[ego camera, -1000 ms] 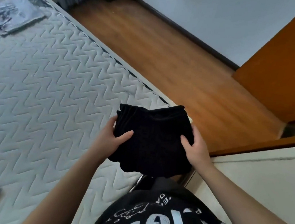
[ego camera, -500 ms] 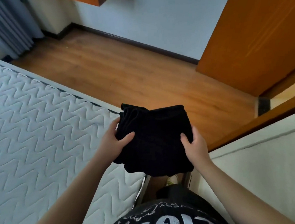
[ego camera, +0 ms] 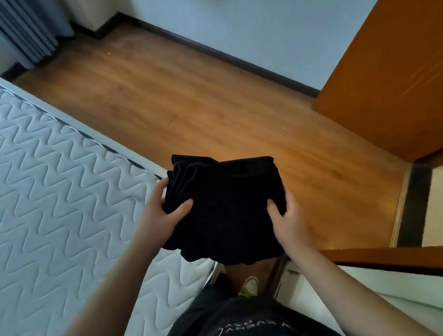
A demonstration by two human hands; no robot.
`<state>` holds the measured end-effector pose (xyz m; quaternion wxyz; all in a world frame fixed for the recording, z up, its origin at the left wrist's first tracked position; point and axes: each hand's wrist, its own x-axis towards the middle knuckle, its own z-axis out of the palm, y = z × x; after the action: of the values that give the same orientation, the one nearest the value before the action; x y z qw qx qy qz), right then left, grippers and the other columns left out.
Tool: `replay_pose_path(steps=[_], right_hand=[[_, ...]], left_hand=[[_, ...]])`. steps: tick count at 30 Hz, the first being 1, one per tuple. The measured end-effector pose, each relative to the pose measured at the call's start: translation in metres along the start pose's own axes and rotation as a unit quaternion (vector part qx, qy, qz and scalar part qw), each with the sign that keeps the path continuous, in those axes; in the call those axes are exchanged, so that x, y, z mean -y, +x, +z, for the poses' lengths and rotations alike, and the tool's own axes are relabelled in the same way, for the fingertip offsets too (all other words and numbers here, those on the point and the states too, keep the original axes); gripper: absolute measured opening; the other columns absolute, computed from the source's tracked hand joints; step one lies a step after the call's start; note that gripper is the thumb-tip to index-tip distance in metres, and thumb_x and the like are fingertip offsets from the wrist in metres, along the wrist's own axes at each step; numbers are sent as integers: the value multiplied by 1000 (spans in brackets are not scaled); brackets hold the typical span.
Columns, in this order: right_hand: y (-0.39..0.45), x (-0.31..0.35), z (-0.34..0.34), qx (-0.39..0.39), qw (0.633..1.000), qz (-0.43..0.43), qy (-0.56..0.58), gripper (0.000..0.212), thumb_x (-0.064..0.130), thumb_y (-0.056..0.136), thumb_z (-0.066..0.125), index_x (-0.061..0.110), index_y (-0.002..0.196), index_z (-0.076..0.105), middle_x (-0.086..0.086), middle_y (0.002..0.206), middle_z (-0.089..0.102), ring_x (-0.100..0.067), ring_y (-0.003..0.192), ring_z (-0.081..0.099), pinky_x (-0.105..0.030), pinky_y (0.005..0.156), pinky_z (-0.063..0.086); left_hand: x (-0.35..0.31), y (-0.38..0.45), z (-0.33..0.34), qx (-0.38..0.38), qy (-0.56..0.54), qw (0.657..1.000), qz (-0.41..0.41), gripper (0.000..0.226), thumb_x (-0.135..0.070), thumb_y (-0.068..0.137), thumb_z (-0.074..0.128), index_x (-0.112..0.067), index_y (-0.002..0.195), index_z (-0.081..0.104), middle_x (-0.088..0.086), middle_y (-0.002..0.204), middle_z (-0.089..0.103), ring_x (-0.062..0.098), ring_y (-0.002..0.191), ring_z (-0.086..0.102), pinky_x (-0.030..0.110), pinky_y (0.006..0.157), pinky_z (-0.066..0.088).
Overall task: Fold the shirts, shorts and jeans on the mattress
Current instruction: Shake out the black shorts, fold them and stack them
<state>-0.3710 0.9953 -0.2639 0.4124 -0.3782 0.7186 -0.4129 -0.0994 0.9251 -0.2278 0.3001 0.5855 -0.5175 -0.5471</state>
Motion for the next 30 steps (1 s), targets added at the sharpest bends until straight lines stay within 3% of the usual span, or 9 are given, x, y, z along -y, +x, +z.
replay_pose_path(steps=[3,6,11,14,19,22,25,28,30], right_hand=[[22,6,-4,11,1000,7,5,39,45,95,55,53,132,46,29,124,57,6,112,57,-28,91,51],[40,19,-7,17,1000,-1,2,38,55,89,56,62,125,45,33,122,56,10,110,57,-26,91,51],[77,31,-14,3,1000,15,6,53,51,90,59,38,139,45,21,129,58,-3,117,58,-42,99,52],[99,37,-19,1,1000,9,-11,53,46,93,58,34,142,43,17,131,58,-6,118,58,-43,99,52],[148,47,-33,6,1000,-3,-31,56,61,85,56,46,137,44,31,123,58,9,108,58,-31,94,54],[185,49,-43,7,999,-16,-31,63,69,82,56,44,139,42,28,128,56,4,115,56,-32,97,51],[233,45,-58,21,999,-10,-29,68,66,84,56,38,144,40,20,135,54,-4,120,55,-32,97,51],[282,47,-81,49,998,-2,-37,59,61,89,54,41,143,39,27,128,53,3,112,56,-15,82,49],[310,51,-99,57,998,-3,-38,57,60,90,53,42,142,40,31,124,53,7,107,56,-15,79,49]], left_hand=[[2,22,-2,0,-21,1000,-16,58,-48,72,76,-53,122,47,-7,97,75,13,87,73,43,75,60],[-5,41,1,-1,-45,999,-24,62,-51,68,76,-52,123,48,-3,97,75,16,86,74,47,76,61],[-20,81,9,19,-57,998,-20,61,-53,66,77,-55,121,49,-5,94,75,17,86,74,47,76,61],[-26,104,12,18,-45,999,-13,63,-55,67,78,-57,122,48,-7,95,74,17,87,74,47,76,61],[-38,143,28,4,-35,999,-16,67,-58,67,77,-57,125,46,-6,98,74,17,89,73,48,79,59],[-48,165,48,4,-46,999,-26,64,-58,68,78,-59,123,46,-10,100,74,14,88,74,38,72,61],[-63,194,76,-8,-59,997,-46,65,-57,68,80,-59,123,47,-9,102,73,16,90,74,34,68,61],[-83,223,107,-39,-55,996,-52,60,-53,72,78,-56,124,48,-10,103,73,15,91,73,37,72,61],[-101,240,129,-53,-52,995,-65,56,-52,74,77,-57,122,49,-12,103,73,13,91,73,35,72,61]])
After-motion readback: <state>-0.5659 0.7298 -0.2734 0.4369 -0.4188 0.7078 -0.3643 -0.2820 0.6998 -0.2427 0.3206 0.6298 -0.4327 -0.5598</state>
